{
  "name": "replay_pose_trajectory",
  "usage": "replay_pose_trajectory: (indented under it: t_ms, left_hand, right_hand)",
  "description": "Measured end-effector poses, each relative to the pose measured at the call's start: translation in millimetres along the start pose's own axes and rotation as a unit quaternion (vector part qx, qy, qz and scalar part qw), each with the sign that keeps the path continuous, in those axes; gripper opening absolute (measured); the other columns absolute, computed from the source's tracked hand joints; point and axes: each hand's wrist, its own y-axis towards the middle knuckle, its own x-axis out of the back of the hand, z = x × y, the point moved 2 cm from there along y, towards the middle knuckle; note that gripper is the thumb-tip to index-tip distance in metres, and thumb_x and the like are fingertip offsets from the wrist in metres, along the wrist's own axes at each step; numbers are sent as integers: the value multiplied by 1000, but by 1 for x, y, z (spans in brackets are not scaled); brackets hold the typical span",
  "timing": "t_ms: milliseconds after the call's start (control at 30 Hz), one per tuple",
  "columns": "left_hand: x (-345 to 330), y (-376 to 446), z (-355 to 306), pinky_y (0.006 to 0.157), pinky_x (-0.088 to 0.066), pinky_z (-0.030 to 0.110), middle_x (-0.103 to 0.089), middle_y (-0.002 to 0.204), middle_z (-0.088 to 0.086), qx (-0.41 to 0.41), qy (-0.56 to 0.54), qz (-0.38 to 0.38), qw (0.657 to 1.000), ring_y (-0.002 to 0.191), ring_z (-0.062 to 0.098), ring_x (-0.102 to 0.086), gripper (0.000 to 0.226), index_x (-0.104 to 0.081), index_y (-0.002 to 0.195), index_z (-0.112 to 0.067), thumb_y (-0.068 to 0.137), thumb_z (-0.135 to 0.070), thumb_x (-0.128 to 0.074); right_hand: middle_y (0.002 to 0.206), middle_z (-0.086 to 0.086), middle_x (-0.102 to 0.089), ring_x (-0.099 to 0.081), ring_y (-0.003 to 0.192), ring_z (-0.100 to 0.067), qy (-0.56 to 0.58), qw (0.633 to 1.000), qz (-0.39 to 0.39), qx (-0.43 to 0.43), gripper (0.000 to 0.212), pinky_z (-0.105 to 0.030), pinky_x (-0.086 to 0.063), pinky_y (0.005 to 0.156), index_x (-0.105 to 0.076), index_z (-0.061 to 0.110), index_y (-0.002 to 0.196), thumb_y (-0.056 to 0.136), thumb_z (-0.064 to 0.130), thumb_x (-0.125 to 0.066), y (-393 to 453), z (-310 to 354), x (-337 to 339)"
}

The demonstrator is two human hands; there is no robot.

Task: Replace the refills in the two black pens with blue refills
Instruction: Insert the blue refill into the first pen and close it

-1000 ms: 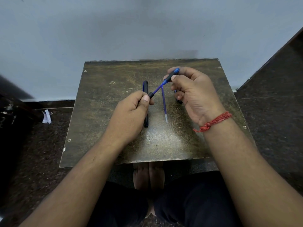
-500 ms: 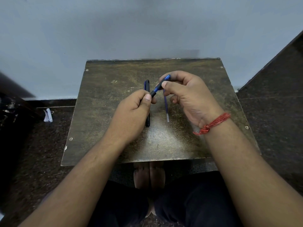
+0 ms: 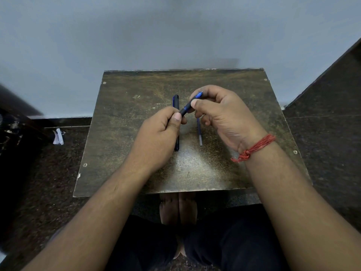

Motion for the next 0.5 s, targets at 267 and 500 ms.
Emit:
replay_pose_trajectory:
  t_ms: [267, 500]
  left_hand:
    - [-4, 0, -3, 58, -38, 32, -47, 61, -10, -10, 11, 10, 1000, 56, 5, -44, 24, -64, 89, -31, 97, -41, -43]
    - [-1, 1, -1, 52, -35, 22, -47, 61, -11, -4, 3, 3, 1000, 54, 3, -43, 24, -65, 92, -28, 106, -29, -46]
  right_hand:
    - [61, 2, -61, -52, 51, -3, -117, 993, -35, 8, 32, -16, -40, 47, -58, 14, 75, 91, 40, -68, -2, -1, 0]
    - [100, -8, -76, -48, 49, -7, 115, 993, 7, -23, 16, -20, -31, 41, -67, 6, 109, 93, 9, -64, -1, 1, 7]
